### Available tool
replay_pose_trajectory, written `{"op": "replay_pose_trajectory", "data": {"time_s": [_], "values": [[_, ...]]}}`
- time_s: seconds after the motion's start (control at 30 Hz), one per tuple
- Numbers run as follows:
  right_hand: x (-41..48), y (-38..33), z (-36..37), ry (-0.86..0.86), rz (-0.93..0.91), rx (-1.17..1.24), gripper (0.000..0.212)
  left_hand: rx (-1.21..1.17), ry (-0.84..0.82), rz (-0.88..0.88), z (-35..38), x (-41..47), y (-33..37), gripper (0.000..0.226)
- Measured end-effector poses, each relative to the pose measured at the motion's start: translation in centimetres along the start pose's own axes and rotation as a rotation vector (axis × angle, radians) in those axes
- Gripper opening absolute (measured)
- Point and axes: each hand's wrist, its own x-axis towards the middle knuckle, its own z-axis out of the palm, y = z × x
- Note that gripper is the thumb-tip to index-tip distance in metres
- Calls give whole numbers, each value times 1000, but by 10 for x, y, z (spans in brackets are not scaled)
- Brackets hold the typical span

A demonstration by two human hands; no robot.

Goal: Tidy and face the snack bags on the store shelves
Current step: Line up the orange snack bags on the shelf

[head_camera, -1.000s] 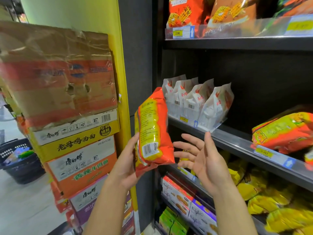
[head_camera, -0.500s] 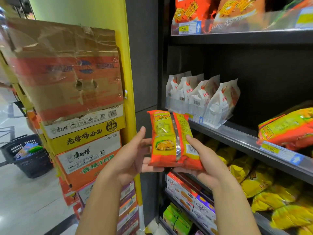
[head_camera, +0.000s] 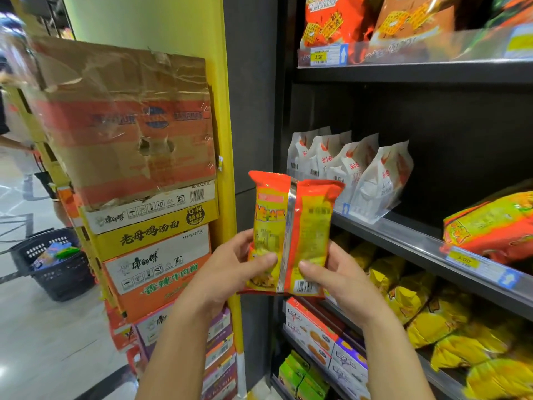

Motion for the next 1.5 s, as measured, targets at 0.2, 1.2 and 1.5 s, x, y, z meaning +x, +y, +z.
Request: {"op": "replay_pose_trajectory", "data": {"time_s": [0.2, 1.2, 1.5], "values": [[-1, 5, -14, 27, -115, -187, 59, 236, 8, 136, -3, -2, -9, 66], [4, 0, 1, 132, -189, 34, 44, 96, 332, 142, 41, 6, -3, 73], [14, 3, -5, 225, -112, -12, 60, -330, 169, -39, 25, 9, -6, 60]]}}
